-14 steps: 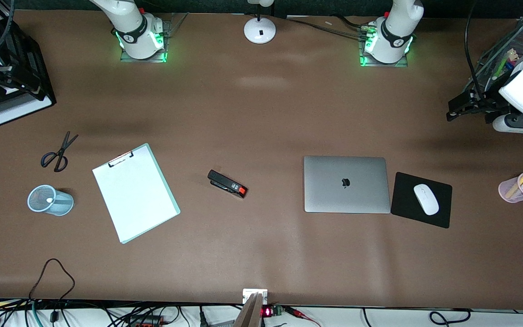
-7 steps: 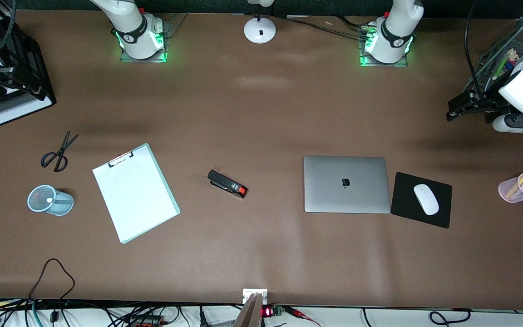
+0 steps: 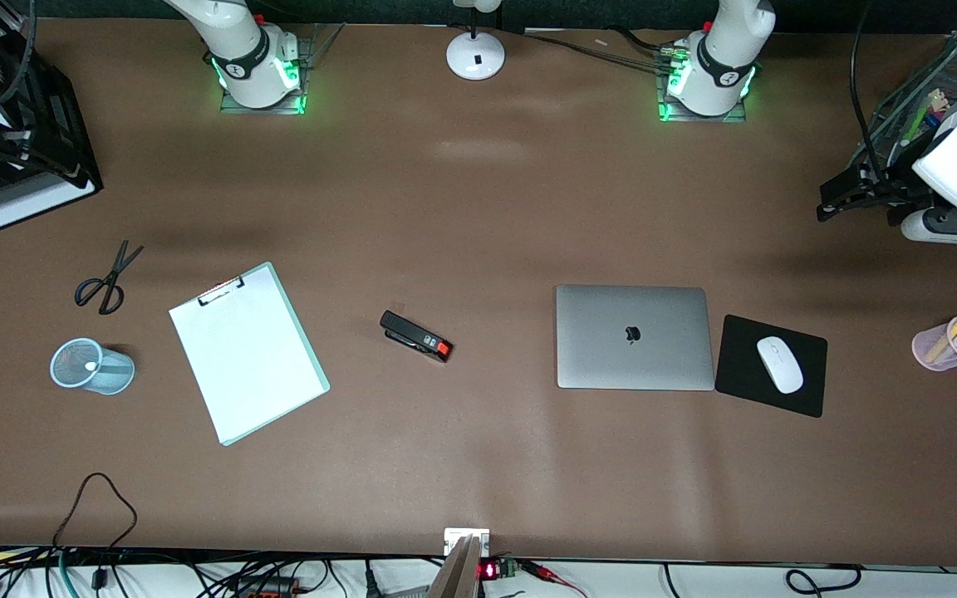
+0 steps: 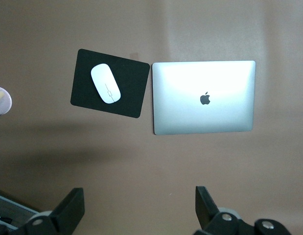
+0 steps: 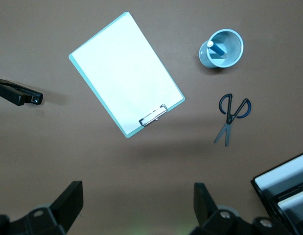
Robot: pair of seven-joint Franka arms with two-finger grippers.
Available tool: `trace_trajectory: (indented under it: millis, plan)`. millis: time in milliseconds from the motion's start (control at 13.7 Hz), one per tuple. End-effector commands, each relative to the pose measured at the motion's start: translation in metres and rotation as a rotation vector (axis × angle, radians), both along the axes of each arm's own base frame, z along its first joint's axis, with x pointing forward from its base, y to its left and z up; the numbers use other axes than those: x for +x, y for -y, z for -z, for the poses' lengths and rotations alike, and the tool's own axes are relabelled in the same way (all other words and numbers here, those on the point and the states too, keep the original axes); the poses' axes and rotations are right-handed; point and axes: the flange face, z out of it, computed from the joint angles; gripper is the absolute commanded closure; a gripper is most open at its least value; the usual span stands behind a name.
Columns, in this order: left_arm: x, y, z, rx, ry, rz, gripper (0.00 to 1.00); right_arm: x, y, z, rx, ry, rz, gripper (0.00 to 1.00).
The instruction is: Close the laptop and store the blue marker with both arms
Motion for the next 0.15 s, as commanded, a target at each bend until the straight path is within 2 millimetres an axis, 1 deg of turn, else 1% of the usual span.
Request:
trace_trajectory:
  millis: [0,73]
  plan:
    - [0.0044,0.0013,-0.0065,-0.008,0.005,0.013,0.00,-0.0002,0.0012,-0.0040,-0.012,0.001,-0.010,0.00]
    - [0.0044,0.0013,-0.0065,-0.008,0.005,0.013,0.00,-0.0002,0.0012,-0.0040,-0.012,0.001,-0.010,0.00]
